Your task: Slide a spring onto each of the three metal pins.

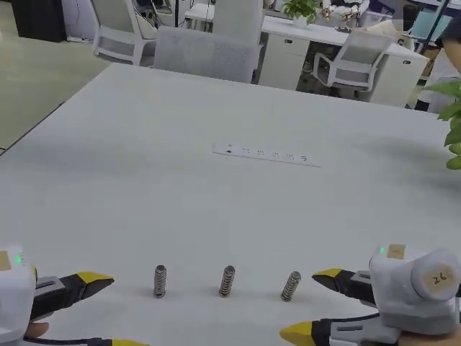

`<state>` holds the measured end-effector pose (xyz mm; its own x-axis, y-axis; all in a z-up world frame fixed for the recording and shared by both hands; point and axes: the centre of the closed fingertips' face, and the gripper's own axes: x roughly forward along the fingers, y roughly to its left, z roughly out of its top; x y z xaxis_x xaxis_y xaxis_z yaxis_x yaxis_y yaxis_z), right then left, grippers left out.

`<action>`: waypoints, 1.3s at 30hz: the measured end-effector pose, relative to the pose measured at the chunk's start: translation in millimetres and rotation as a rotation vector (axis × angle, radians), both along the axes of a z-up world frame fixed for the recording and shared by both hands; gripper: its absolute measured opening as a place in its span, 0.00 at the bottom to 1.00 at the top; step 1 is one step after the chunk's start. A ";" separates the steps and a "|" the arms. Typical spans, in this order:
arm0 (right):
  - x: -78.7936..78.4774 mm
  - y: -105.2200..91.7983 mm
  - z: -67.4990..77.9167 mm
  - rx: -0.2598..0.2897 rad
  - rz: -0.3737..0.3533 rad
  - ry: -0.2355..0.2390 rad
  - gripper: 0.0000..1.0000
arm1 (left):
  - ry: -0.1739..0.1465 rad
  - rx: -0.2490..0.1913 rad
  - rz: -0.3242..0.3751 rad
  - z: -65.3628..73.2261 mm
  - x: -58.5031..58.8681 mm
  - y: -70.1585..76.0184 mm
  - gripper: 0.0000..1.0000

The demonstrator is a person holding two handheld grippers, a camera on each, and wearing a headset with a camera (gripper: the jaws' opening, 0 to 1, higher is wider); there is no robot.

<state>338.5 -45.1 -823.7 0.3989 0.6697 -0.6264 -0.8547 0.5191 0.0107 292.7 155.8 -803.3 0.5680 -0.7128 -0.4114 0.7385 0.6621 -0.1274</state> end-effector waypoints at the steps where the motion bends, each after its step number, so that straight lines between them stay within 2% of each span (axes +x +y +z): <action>1: -0.2 -0.4 -0.4 0.000 0.000 0.001 0.67 | 0.000 0.000 0.001 0.0 0.1 0.1 0.65; 39: -0.9 -1.2 -2.6 0.000 -0.007 0.010 0.68 | 0.014 0.006 -0.005 -2.5 -1.4 -1.5 0.67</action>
